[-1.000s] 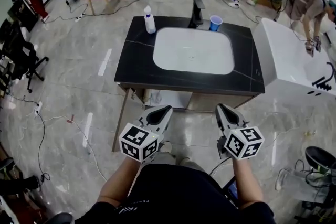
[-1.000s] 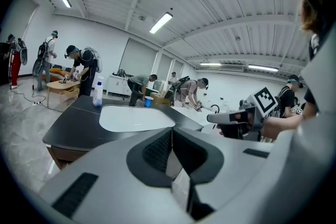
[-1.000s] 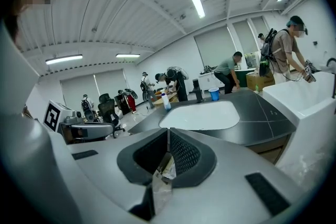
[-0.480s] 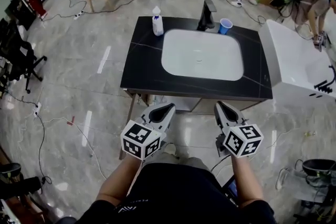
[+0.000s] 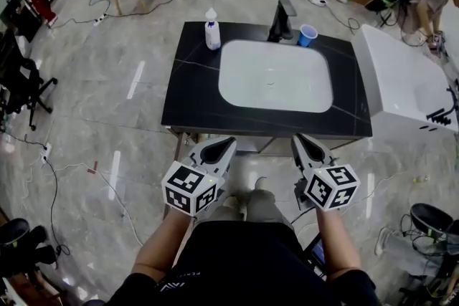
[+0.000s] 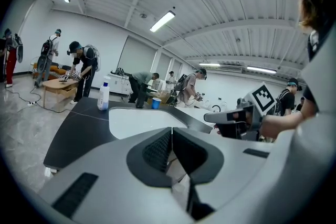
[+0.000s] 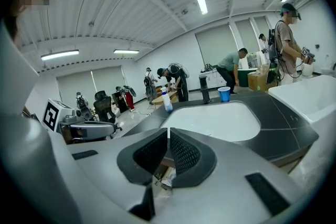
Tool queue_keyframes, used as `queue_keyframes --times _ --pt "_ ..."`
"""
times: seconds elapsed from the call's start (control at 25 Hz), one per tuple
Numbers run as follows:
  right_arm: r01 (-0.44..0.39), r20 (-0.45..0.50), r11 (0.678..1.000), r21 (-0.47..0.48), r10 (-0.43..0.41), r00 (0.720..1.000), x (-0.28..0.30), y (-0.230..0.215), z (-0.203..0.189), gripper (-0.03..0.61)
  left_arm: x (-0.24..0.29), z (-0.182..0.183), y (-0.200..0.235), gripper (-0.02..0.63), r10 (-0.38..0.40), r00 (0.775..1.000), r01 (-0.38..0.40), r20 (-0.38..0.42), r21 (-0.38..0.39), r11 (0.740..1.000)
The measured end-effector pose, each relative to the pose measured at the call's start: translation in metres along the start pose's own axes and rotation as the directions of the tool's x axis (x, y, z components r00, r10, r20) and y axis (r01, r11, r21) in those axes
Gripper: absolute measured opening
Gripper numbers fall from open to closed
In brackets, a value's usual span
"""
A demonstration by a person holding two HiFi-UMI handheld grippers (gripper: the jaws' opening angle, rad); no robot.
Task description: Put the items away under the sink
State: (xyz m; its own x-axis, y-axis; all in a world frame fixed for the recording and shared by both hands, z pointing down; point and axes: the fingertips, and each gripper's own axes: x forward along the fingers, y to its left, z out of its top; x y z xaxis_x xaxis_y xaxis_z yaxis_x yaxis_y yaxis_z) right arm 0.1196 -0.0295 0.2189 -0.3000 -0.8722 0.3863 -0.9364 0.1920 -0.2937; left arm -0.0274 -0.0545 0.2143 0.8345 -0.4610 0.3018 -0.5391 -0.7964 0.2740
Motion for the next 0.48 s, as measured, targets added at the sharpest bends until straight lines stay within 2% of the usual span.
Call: queue_keyframes --times 0.48 --pt "-0.076 0.012 0.996 -0.035 0.076 0.997 0.050 -0.037 0.038 0.037 0.046 0.029 0.028 0.012 0.079 0.996 -0.079 0.028 -0.018 0.997"
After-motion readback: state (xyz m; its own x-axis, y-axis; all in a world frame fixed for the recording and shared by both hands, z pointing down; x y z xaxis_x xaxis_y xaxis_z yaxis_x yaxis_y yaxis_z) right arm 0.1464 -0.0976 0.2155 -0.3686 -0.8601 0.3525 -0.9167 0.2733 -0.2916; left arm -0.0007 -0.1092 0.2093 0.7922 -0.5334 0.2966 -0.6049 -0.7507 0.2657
